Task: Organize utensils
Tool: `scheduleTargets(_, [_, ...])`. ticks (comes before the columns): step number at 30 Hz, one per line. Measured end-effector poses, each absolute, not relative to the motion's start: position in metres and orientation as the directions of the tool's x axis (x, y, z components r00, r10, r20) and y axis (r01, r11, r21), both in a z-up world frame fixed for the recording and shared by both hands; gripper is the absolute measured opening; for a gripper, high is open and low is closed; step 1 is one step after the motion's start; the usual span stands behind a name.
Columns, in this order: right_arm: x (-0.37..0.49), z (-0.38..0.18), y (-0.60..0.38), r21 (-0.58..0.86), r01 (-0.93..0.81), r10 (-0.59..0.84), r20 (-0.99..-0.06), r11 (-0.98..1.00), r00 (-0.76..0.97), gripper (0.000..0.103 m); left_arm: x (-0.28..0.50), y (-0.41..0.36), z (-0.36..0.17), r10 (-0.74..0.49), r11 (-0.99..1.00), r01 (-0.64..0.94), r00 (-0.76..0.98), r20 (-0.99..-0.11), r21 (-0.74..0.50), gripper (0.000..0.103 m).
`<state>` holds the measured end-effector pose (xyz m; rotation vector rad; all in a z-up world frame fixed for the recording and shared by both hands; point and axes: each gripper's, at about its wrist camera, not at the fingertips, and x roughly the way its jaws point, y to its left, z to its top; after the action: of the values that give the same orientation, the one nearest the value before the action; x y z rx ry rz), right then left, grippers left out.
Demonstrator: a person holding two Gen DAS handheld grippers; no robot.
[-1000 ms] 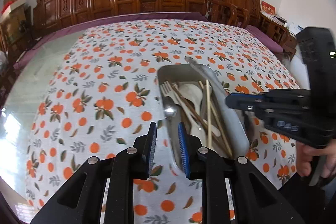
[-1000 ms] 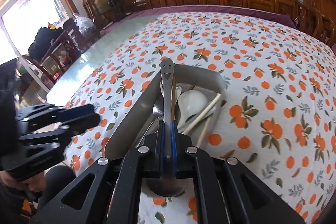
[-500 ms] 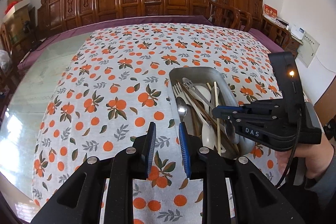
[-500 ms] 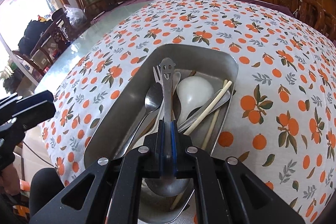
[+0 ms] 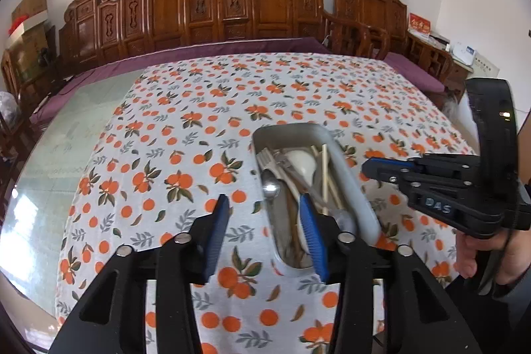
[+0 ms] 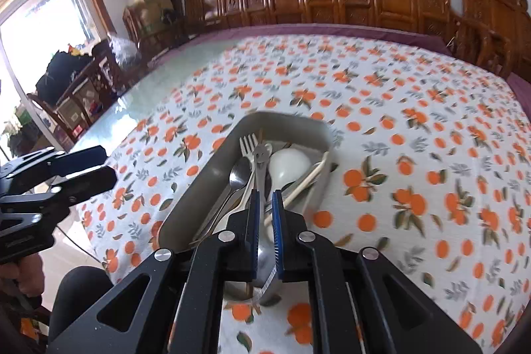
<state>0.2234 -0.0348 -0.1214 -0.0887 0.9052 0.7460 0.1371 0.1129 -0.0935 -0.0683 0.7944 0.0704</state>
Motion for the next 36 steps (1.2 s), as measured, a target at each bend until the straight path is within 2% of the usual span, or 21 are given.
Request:
scheduleTargets(2, [0.217,-0.11,-0.048,0.222,-0.612,0.548,-0.725,0.759,0.417,0.022,0.134,0.107,-0.087,0.036,0.996,-0.083,0.712,-0.702,-0.034,0.058])
scheduleTargets(4, [0.211,-0.099,-0.063,0.218,-0.602,0.549,-0.709,0.768,0.444,0.035,0.132,0.1,-0.079,0.039,0.996,-0.082,0.726,-0.686,-0.03,0.076])
scheduleTargets(5, [0.208,-0.094,-0.071,0.212,-0.596,0.545,-0.702,0.774,0.458,0.04,0.13,0.096,-0.076,0.037,0.996,-0.08,0.734,-0.678,-0.032,0.078])
scheduleTargets(6, [0.203,-0.088,-0.079,0.201,-0.587,0.536,-0.696,0.784,0.478,0.05,0.129,0.093,-0.072,0.034,0.996,-0.077,0.74,-0.671,-0.035,0.08])
scheduleTargets(7, [0.2,-0.083,-0.086,0.193,-0.578,0.529,-0.69,0.793,0.494,0.064,0.127,0.091,-0.07,0.034,0.996,-0.078,0.744,-0.667,-0.036,0.087])
scheduleTargets(8, [0.196,-0.077,-0.094,0.189,-0.568,0.524,-0.681,0.801,0.511,0.071,0.125,0.087,-0.066,0.043,0.996,-0.085,0.751,-0.659,-0.032,0.091])
scheduleTargets(10, [0.189,-0.068,-0.11,0.189,-0.549,0.518,-0.663,0.814,0.54,0.089,0.12,0.08,-0.058,0.038,0.996,-0.08,0.769,-0.639,-0.036,0.095])
scheduleTargets(13, [0.178,-0.055,-0.133,0.186,-0.523,0.507,-0.64,0.832,0.577,0.101,0.111,0.068,-0.045,0.008,0.997,-0.056,0.786,-0.618,-0.058,0.095])
scheduleTargets(17, [0.164,-0.039,-0.155,0.167,-0.494,0.48,-0.622,0.853,0.619,0.101,0.098,0.049,-0.028,0.005,0.998,-0.038,0.81,-0.586,-0.043,0.095])
scheduleTargets(28, [0.116,0.019,-0.189,0.133,-0.507,0.501,-0.495,0.851,0.71,0.101,0.056,0.01,0.021,-0.055,0.998,0.028,0.878,-0.476,-0.064,0.095])
scheduleTargets(36, [0.091,0.041,-0.19,0.129,-0.542,0.538,-0.438,0.83,0.72,0.101,0.043,0.001,0.031,-0.05,0.998,0.028,0.887,-0.459,-0.055,0.095])
